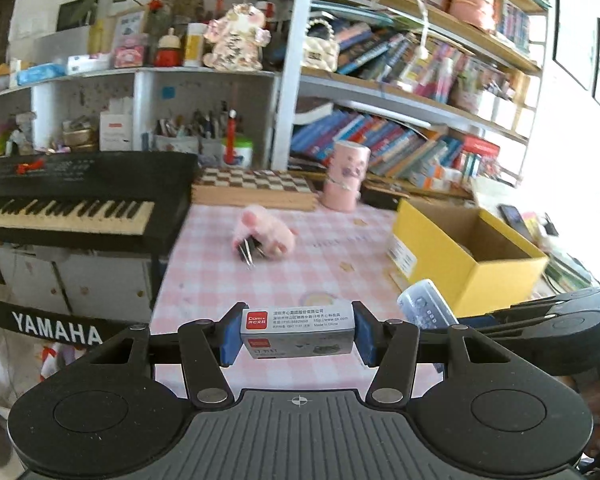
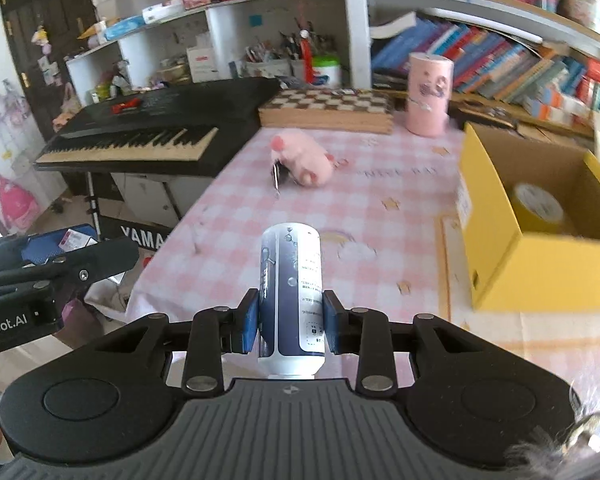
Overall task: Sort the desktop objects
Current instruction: 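Carry the small box and glue bottle with both tools toward the yellow box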
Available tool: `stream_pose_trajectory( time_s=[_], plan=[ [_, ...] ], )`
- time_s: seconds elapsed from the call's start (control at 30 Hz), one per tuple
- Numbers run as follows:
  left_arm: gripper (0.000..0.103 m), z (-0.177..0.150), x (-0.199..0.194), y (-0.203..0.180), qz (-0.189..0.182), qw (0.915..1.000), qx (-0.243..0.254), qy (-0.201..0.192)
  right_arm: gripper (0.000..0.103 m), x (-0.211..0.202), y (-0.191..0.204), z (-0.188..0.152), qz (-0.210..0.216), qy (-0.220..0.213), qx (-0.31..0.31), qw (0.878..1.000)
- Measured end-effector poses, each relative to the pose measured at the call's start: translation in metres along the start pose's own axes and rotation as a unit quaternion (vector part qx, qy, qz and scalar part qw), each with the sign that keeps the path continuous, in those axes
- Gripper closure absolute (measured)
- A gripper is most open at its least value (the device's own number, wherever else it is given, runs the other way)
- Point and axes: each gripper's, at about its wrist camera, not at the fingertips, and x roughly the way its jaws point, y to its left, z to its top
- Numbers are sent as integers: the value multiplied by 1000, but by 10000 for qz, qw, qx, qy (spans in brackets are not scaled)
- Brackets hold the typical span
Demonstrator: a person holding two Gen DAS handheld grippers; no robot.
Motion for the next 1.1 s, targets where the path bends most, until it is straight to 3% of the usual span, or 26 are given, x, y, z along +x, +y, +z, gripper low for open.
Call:
stream_pose_trajectory(
  time_s=[0.37,0.53,0.77,1.1],
  plan=[
    [50,-33,-28,-28,-674,9965,335,374,73,-50,0,-75,-405,311,670,9964],
    [50,-37,-36,-37,-886,9940,521,369,73,-65,-5,-84,-609,227,1010,9928],
    [50,-40,-31,-48,-1239,9900,511,444,73,-79,-7,-95,-905,248,1013,9904],
    [50,-39,-13,-82,-1792,9787,806,594,73,-96,-34,-109,-1357,236,1395,9806]
  ],
)
